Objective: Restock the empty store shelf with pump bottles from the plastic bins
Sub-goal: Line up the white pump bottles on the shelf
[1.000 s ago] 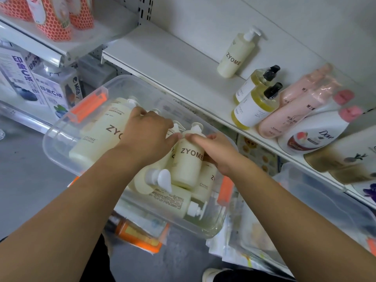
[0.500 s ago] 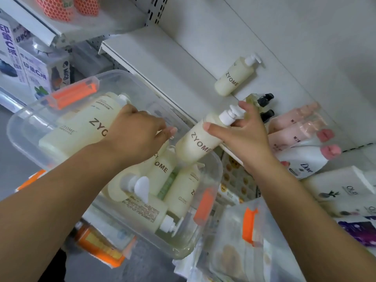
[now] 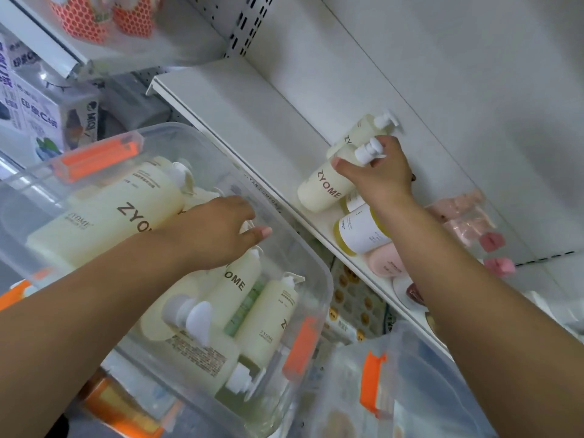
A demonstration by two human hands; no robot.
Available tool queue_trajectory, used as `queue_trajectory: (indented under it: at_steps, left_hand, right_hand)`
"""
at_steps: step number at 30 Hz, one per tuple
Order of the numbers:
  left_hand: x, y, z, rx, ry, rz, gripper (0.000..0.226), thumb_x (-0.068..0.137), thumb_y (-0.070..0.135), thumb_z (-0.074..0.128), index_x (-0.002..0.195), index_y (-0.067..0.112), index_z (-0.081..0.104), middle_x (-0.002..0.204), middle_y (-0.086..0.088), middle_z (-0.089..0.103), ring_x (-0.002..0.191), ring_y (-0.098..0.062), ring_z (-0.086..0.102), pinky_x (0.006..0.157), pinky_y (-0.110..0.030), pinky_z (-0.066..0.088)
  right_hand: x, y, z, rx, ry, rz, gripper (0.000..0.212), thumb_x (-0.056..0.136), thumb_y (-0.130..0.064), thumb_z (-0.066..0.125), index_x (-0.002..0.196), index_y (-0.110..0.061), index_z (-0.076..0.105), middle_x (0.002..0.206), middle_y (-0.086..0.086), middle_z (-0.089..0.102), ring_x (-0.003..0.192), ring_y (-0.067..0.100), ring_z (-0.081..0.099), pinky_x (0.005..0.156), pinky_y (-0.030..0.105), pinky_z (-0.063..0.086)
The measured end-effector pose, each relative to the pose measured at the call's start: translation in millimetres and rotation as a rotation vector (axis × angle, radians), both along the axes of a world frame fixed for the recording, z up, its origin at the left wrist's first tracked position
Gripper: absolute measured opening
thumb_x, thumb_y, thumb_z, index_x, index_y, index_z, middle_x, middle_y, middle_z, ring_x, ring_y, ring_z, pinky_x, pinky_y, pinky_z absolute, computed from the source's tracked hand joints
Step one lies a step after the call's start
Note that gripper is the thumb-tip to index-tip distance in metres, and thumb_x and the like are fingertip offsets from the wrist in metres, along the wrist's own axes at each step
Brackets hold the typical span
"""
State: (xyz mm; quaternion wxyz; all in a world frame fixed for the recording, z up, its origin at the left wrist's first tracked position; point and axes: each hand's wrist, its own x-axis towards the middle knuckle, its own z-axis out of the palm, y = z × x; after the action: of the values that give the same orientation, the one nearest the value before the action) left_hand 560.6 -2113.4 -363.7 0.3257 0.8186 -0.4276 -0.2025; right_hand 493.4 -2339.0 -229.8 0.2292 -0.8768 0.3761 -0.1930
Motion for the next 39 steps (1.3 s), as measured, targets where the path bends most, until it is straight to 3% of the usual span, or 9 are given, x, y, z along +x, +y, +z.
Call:
queue_trajectory:
  at_steps: [1, 3, 6, 8, 10, 14, 17, 26, 39]
  left_hand:
    - [0, -1, 2, 0.007, -0.020, -0.017, 0.064, 0.090, 0.067, 0.036, 0.131, 0.022, 0.056, 0.141, 0.003, 0.048, 0.132, -0.017, 0.042, 0.109, -0.036, 0.036]
    - [2, -1, 6, 0.022, -0.089, -0.042, 0.072, 0.089, 0.070, 0.037, 0.142, 0.022, 0.047, 0.152, 0.001, 0.035, 0.141, -0.017, 0.028, 0.114, -0.037, 0.030]
    - [7, -3, 9, 0.001, -0.156, -0.045, 0.086, 0.082, 0.081, 0.026, 0.146, 0.024, 0.040, 0.156, 0.000, 0.023, 0.144, -0.018, 0.016, 0.115, -0.041, 0.029]
    - [9, -7, 10, 0.023, -0.185, -0.071, 0.083, 0.086, 0.079, 0.028, 0.151, 0.029, 0.030, 0.163, 0.004, 0.003, 0.149, -0.015, 0.001, 0.121, -0.039, 0.014]
    - [12, -11, 9, 0.083, -0.207, -0.112, 0.082, 0.088, 0.075, 0.028, 0.155, 0.029, 0.020, 0.164, 0.008, -0.011, 0.150, -0.010, -0.012, 0.122, -0.036, -0.003]
    - [14, -20, 3, 0.139, -0.178, -0.112, 0.083, 0.088, 0.076, 0.026, 0.157, 0.031, 0.016, 0.165, 0.011, -0.001, 0.149, -0.007, -0.014, 0.123, -0.039, -0.003]
    - [15, -23, 3, 0.120, -0.174, -0.086, 0.084, 0.086, 0.080, 0.024, 0.156, 0.033, 0.021, 0.164, 0.013, 0.005, 0.149, -0.006, -0.010, 0.123, -0.040, 0.003]
    - [18, -20, -3, 0.062, -0.185, -0.068, 0.112, 0.062, 0.093, -0.010, 0.153, 0.037, 0.023, 0.162, 0.020, 0.007, 0.148, -0.001, -0.010, 0.121, -0.042, 0.016]
    - [16, -23, -3, 0.042, -0.163, -0.064, 0.098, 0.071, 0.083, 0.005, 0.154, 0.034, 0.025, 0.163, 0.018, 0.009, 0.149, -0.003, -0.008, 0.121, -0.042, 0.018]
  right_hand:
    - [2, -2, 2, -0.033, 0.058, 0.012, 0.067, 0.073, -0.044, 0.086, 0.126, -0.027, 0.050, 0.122, -0.008, 0.057, 0.111, 0.014, 0.058, 0.081, 0.024, 0.049]
    - [2, -4, 10, -0.112, 0.191, 0.027, 0.073, 0.073, -0.046, 0.085, 0.132, -0.025, 0.048, 0.129, -0.003, 0.048, 0.112, 0.017, 0.054, 0.076, 0.023, 0.045]
    - [0, -7, 18, -0.266, 0.299, 0.118, 0.091, 0.067, -0.047, 0.089, 0.143, -0.031, 0.042, 0.147, 0.003, 0.030, 0.133, 0.025, 0.037, 0.102, 0.037, 0.043]
    - [0, -8, 16, -0.338, 0.356, 0.220, 0.094, 0.066, -0.044, 0.091, 0.146, -0.031, 0.042, 0.148, 0.001, 0.033, 0.135, 0.022, 0.031, 0.101, 0.036, 0.040]
    - [2, -13, 10, -0.388, 0.396, 0.262, 0.087, 0.067, -0.042, 0.092, 0.140, -0.028, 0.046, 0.135, -0.001, 0.042, 0.130, 0.021, 0.035, 0.090, 0.032, 0.039]
    - [15, -33, 3, -0.416, 0.363, 0.248, 0.078, 0.067, -0.039, 0.092, 0.131, -0.023, 0.051, 0.128, 0.002, 0.046, 0.125, 0.024, 0.038, 0.087, 0.026, 0.032]
    - [29, -54, 1, -0.401, 0.363, 0.199, 0.075, 0.068, -0.039, 0.091, 0.129, -0.020, 0.051, 0.133, 0.007, 0.044, 0.129, 0.027, 0.036, 0.093, 0.030, 0.039]
    - [49, -104, 2, -0.396, 0.365, 0.205, 0.075, 0.066, -0.038, 0.093, 0.127, -0.020, 0.053, 0.143, 0.008, 0.039, 0.138, 0.027, 0.030, 0.099, 0.029, 0.036]
    - [49, -107, 8, -0.387, 0.338, 0.320, 0.074, 0.065, -0.026, 0.095, 0.126, -0.019, 0.055, 0.135, 0.005, 0.042, 0.128, 0.023, 0.036, 0.095, 0.024, 0.032]
